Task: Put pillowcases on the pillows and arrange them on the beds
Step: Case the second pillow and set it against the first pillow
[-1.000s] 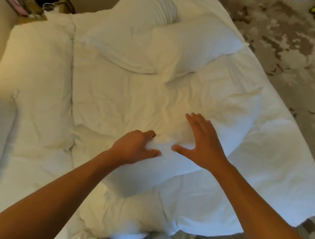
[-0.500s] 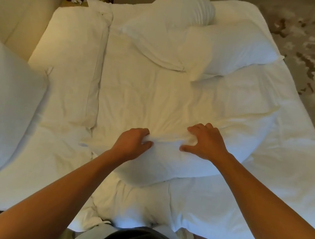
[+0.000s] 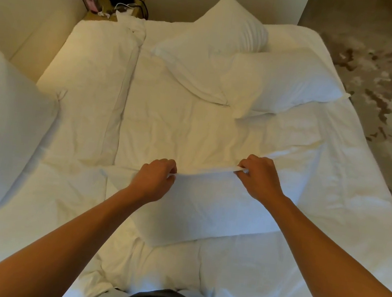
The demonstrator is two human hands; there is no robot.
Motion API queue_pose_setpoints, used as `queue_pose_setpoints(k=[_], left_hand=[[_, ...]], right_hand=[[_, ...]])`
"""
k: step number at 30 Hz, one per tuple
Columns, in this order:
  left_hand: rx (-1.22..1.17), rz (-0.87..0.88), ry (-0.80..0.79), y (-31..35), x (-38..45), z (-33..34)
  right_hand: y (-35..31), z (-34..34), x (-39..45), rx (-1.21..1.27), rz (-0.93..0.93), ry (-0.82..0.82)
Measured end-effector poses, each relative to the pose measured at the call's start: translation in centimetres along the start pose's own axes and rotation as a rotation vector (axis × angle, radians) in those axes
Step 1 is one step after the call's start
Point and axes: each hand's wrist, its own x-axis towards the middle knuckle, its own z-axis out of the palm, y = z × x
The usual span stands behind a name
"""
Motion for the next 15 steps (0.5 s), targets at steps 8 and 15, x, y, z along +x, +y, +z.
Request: queue_pose_setpoints(k=[8, 15], left_hand=[[0.121, -0.13, -0.066, 0.1, 1.8, -0.6], [0.082, -0.192, -0.105, -1.0, 1.4, -0.2]], right_hand=[[1.1, -0.1, 1.8, 0.12, -0.128, -0.073], [0.7, 0.1, 1.8, 0.129, -0.041, -0.089]])
